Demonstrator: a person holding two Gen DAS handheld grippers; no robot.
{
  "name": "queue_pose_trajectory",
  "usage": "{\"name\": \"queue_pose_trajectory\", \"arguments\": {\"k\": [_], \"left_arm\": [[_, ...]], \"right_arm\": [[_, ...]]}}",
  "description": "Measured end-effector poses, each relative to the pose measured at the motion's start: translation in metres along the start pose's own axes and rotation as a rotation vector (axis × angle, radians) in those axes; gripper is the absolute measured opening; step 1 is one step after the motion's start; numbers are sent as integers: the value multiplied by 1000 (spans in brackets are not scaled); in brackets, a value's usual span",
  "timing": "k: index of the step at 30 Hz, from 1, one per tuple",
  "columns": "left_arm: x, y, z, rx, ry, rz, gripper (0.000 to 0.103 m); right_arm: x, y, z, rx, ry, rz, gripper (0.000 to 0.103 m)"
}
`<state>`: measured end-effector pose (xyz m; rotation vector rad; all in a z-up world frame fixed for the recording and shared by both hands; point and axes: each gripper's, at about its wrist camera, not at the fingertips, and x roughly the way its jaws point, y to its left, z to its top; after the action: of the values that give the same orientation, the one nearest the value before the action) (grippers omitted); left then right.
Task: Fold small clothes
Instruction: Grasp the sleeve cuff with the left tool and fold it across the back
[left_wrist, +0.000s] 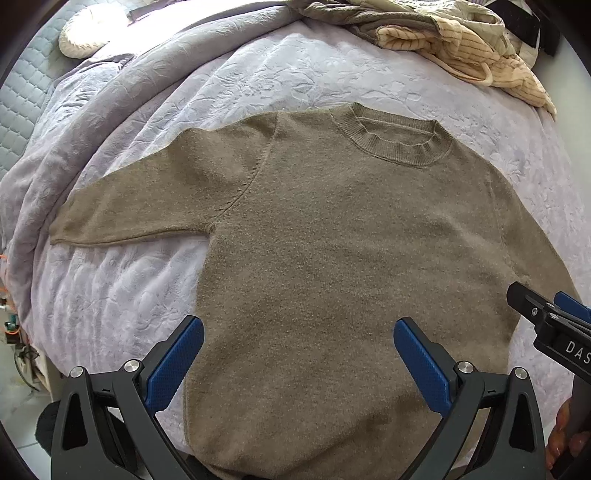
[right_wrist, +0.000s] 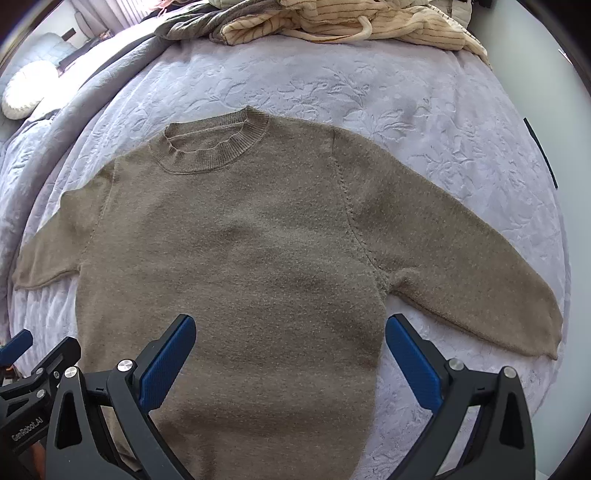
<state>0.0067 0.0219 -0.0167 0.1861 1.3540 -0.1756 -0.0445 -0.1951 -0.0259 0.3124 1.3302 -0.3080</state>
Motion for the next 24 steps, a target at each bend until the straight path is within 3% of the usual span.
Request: {"name": "queue_pose_trajectory", "arguments": {"k": [5, 10, 19, 24], "left_arm": [[20, 26, 10, -55, 32, -122, 103], [52, 91, 20, -170, 54, -210, 103], [131, 295, 27, -488, -1, -137, 103], [170, 390, 27, -684, -44, -184, 103]], "right_arm": [[-1, 11, -3, 29, 4, 48, 102], [4, 47, -13, 27, 26, 131, 102], [22, 147, -24, -25, 95, 264, 102], [30, 188, -32, -65, 121, 274, 102]]}}
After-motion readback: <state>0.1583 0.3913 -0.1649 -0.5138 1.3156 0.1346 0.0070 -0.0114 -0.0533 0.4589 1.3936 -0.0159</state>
